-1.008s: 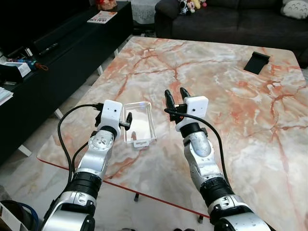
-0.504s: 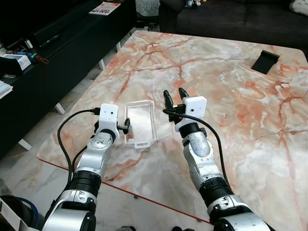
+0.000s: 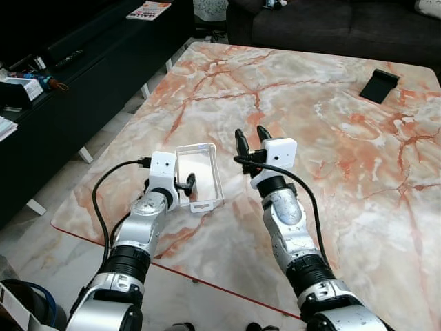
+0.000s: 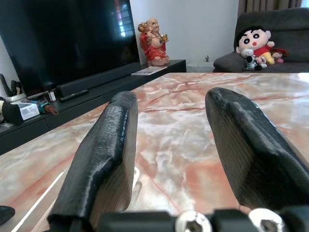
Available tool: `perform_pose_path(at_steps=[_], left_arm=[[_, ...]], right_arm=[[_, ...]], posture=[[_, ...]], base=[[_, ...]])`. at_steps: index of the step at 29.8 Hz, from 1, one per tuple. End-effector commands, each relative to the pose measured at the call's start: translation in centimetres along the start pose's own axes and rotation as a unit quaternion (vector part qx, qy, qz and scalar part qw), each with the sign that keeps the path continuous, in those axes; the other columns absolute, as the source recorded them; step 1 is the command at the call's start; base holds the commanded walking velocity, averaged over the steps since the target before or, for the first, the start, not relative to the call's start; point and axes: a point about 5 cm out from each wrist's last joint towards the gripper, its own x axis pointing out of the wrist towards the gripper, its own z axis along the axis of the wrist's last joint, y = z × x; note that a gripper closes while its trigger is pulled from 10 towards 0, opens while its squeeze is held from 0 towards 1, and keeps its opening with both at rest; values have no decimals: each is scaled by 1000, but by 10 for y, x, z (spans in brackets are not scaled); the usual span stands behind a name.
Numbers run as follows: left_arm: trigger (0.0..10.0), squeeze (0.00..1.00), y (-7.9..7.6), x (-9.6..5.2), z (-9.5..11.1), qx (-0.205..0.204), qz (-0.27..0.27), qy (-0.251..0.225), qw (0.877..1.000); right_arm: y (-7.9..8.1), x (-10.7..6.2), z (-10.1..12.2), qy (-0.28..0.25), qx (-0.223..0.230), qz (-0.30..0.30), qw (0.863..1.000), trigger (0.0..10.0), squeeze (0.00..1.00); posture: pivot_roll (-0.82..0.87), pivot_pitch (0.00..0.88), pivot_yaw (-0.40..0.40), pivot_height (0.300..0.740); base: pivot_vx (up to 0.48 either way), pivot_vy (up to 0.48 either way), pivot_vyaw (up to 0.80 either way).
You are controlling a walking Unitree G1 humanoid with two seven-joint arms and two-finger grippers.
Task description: Picking trash to rubbish bin
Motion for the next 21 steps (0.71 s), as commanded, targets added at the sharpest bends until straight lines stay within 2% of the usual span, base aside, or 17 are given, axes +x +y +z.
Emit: perform_pose_path(at_steps=[1,2,3,4,5,6,21], left_arm=[[10000,0,5,0,-1,-6,11,14,1000],[6118,0,6,0,-4,-6,13,22,1000],[6118,0,7,-1,-5,-6,13,26,1000],[941,0,7,-1,-8,-6,12,32,999],[941,0,7,-1,-9,-6,11,36,999],[0,0,6,-1,-10,-7,10,38,999],[0,0,2,-2,-10,-10,2,41,999]], right_arm=[[4,2,2,-3,1,5,1000,10000,0],[4,2,2,-2,1,5,1000,10000,0],[4,2,2,-2,2,5,1000,10000,0],[4,2,2,-2,2,5,1000,10000,0],[4,1,2,-2,2,5,1000,10000,0],[4,1,2,-2,2,5,1000,10000,0],[3,1,1,2,0,4,1000,10000,0]], posture=[[127,153,43,740],[127,154,45,740],[127,154,45,740],[127,154,45,740],[127,154,45,740],[126,153,45,740],[127,153,46,740]], base=[[0,0,0],[0,0,0],[0,0,0],[0,0,0],[0,0,0],[0,0,0],[0,0,0]])
